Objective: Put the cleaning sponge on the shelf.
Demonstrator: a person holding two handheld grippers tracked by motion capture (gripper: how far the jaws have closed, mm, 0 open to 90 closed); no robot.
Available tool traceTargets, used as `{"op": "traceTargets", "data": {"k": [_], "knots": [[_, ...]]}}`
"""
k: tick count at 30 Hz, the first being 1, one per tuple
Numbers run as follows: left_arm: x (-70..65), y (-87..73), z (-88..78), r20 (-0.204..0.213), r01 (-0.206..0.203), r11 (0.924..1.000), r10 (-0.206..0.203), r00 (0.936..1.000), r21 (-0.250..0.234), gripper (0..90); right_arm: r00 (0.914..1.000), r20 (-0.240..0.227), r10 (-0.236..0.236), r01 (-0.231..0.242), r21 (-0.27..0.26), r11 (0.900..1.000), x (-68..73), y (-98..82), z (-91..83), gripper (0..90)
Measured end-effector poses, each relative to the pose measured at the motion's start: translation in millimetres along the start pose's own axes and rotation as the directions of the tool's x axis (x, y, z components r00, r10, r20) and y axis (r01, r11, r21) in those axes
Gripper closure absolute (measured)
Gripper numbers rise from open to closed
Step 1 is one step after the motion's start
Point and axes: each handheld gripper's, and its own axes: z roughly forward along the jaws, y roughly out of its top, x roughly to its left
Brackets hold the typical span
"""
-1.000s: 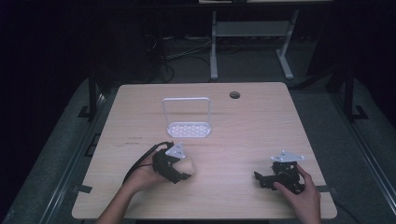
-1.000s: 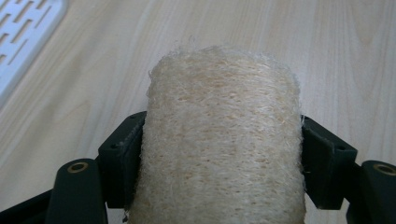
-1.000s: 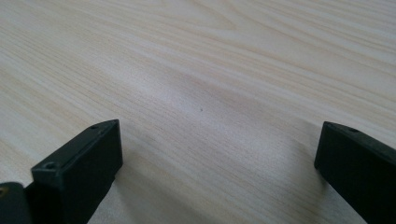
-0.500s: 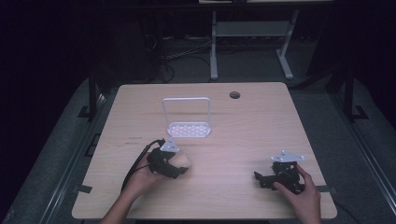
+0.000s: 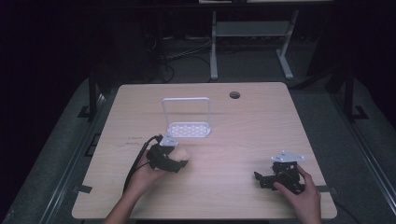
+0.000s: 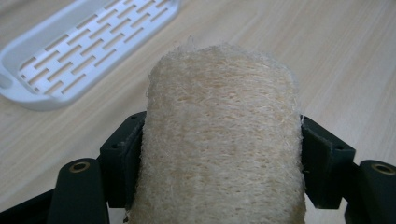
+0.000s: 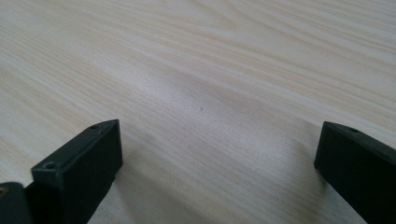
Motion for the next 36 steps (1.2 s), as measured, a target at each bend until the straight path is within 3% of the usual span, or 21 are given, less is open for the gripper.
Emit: {"op": "traceTargets", "data": {"k": [19,36], "knots": [[3.2,23.8,7.3,-0.017,0.006,0.9999,-0.007,0.9998,-0.015,27.4,1.0,-0.002,-0.003,0.003,0.0,1.0,-0.2,-0.2,-0.1,0.7],[17.8,42.9,17.0,-0.027,0.02,0.9996,-0.02,0.9994,-0.021,27.4,1.0,-0.002,-0.002,0.002,0.0,1.0,-0.2,-0.2,-0.2,0.7]]}}
